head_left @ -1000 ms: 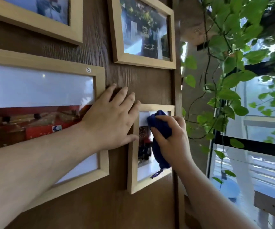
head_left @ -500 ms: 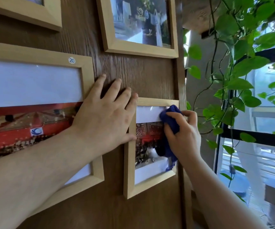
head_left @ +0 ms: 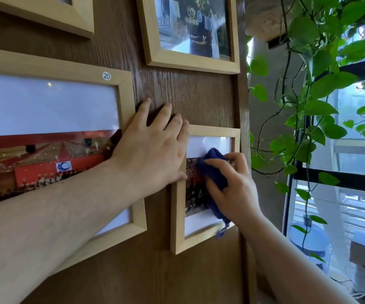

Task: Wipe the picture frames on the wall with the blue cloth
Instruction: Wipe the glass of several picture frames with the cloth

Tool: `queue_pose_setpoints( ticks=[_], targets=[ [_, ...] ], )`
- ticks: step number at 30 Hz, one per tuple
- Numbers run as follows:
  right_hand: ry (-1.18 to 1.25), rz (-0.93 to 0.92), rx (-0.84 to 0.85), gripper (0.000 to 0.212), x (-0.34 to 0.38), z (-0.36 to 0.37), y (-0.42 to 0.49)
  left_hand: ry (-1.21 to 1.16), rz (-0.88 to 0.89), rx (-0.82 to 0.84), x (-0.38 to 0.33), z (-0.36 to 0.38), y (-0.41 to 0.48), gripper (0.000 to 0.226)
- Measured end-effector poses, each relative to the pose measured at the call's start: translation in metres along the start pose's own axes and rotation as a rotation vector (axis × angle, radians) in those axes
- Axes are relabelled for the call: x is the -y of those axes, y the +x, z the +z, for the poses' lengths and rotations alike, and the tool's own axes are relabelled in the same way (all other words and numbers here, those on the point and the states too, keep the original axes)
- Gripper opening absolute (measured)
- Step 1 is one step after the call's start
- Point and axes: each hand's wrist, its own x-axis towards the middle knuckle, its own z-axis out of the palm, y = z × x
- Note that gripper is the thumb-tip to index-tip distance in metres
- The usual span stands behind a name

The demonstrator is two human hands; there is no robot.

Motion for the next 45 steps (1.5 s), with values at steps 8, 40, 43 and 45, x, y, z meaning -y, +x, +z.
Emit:
queue_pose_setpoints(
  ticks=[8,40,43,45],
  targets=[
    [-0.035,0.264,0.013,0.036,-0.012,-0.006,-0.004,0.003,0.005,-0.006,0.001,0.001,-0.002,0.102],
    [-0.116,0.12,0.379,0.031,-0.011,-0.022,-0.074,0.03,-0.013,0.011,-0.003,0.002,-0.002,0.102],
    [-0.237,0.248,0.367,0.031,-0.025,-0.028,-0.075,0.032,-0.016,0.006,-0.004,0.002,-0.002,0.102],
    [-0.265,0.279,0.373,0.031,-0.025,-0.027,-0.076,0.035,-0.02,0.002,-0.004,0.002,-0.002,0.102]
  ],
)
